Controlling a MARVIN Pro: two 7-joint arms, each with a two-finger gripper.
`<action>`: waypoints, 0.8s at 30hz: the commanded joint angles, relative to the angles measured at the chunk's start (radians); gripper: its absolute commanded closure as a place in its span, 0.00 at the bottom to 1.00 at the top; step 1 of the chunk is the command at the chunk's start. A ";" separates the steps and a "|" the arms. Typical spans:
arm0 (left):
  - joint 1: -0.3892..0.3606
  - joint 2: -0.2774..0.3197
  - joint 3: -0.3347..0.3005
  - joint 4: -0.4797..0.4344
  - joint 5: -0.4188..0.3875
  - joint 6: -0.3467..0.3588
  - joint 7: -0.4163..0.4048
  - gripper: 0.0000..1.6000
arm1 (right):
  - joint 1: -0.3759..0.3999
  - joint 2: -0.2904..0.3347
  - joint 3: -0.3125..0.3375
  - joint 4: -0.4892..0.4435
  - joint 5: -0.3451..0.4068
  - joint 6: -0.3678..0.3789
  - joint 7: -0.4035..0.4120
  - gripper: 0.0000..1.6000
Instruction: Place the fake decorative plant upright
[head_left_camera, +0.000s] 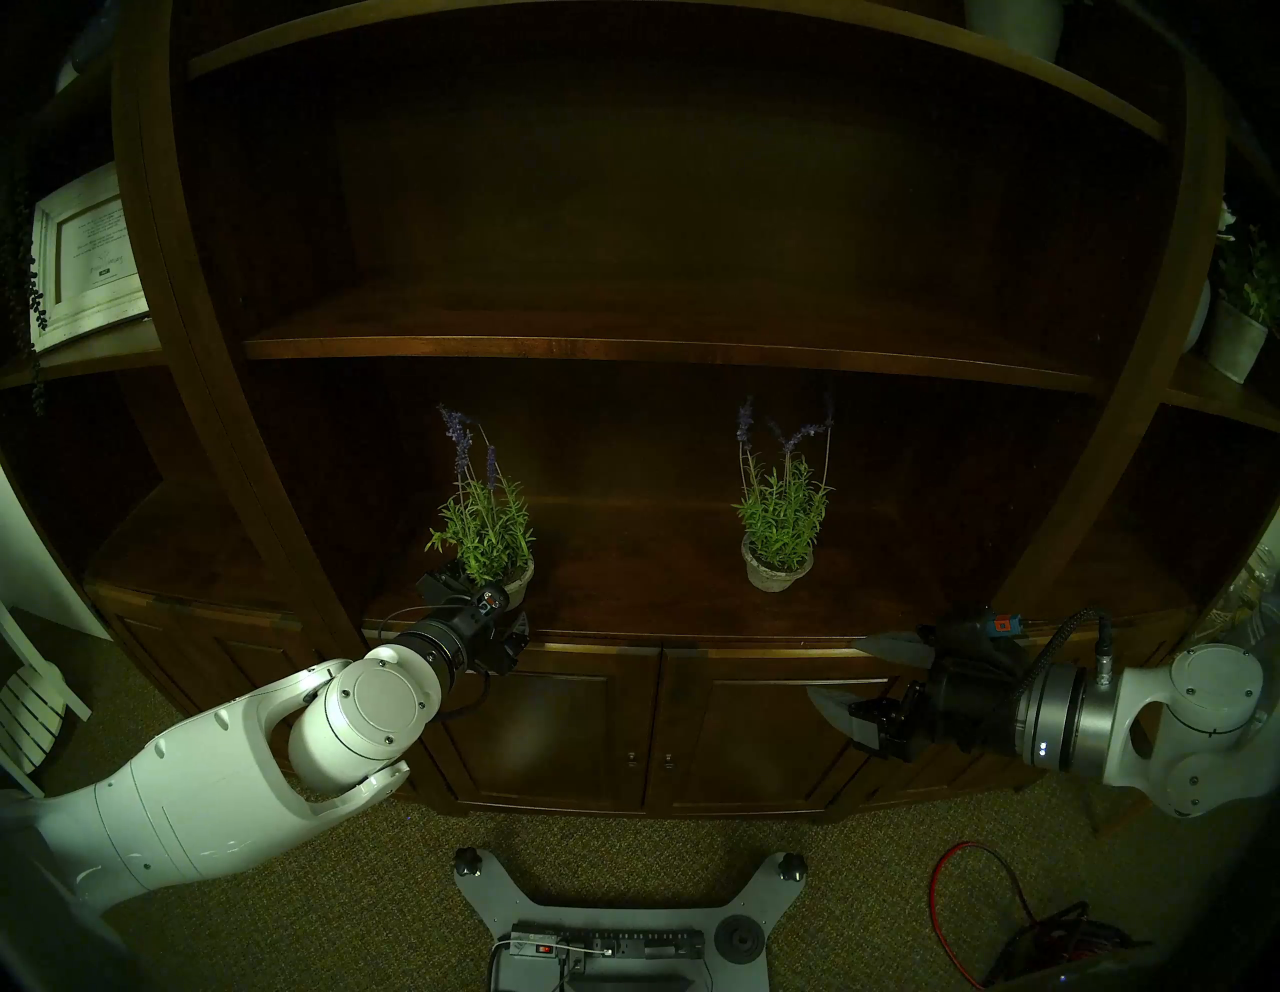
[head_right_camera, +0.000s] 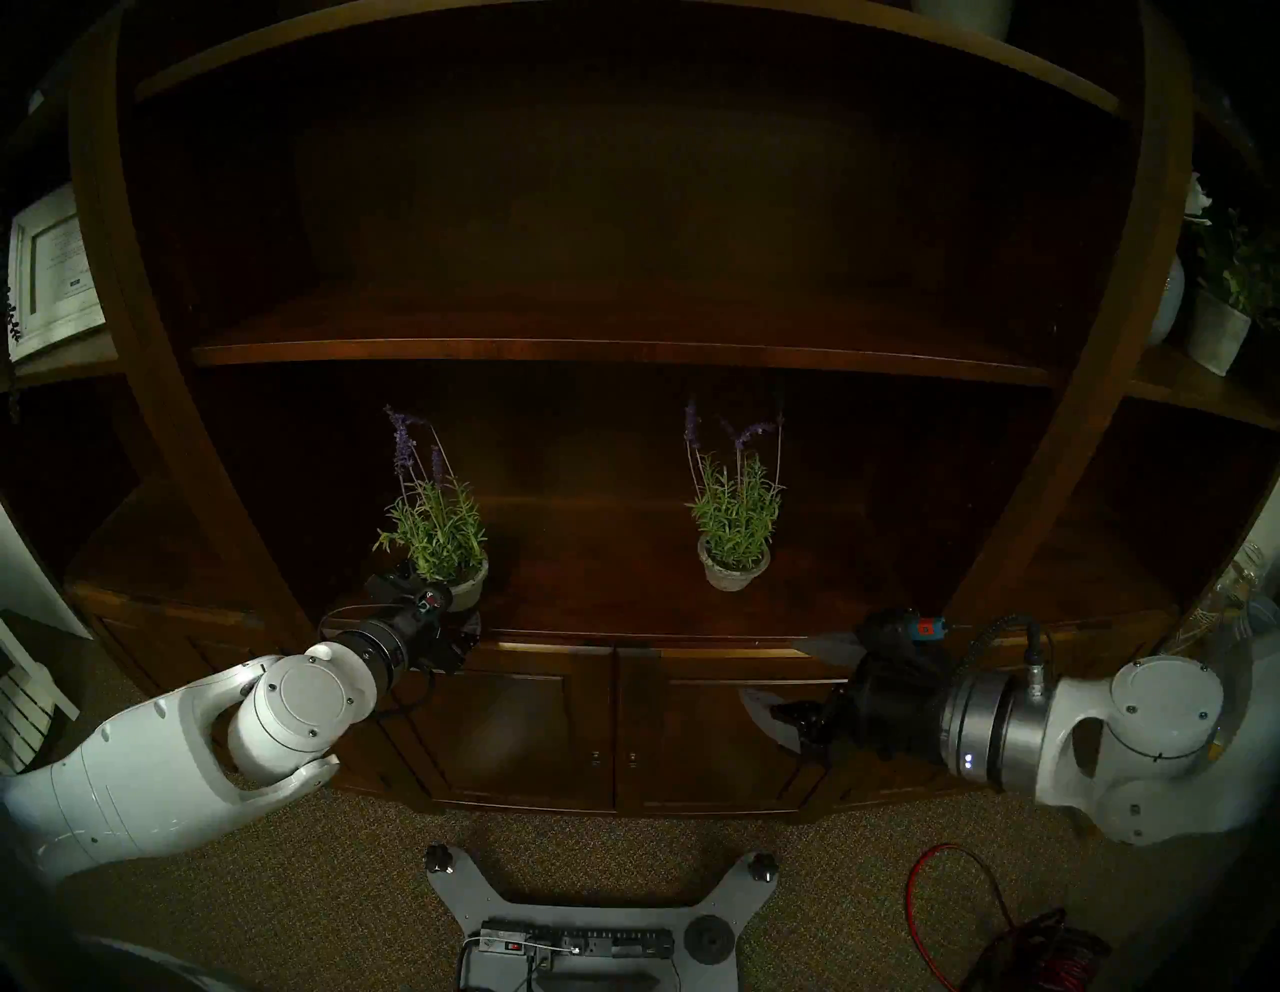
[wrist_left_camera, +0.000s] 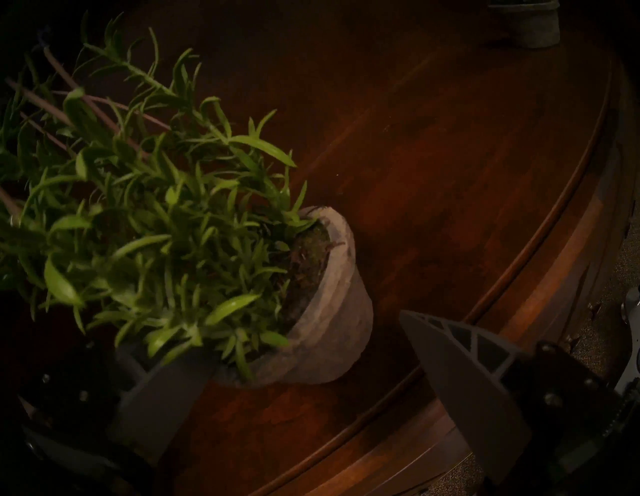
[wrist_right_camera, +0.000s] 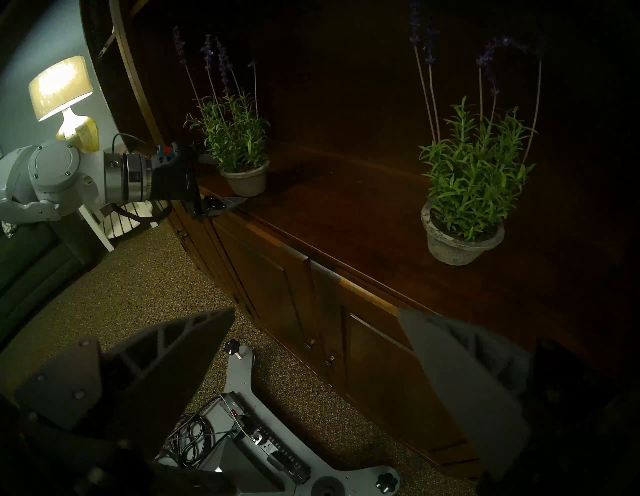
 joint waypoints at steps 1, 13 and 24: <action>-0.036 -0.016 -0.014 -0.001 0.012 0.001 0.007 0.02 | 0.014 -0.001 0.008 -0.002 0.002 -0.013 0.000 0.00; -0.030 -0.018 -0.018 -0.012 0.009 0.004 0.010 0.05 | 0.014 -0.001 0.008 -0.002 0.002 -0.014 0.001 0.00; -0.016 -0.003 -0.035 -0.024 -0.001 -0.004 0.020 0.00 | 0.014 -0.001 0.008 -0.002 0.002 -0.013 0.000 0.00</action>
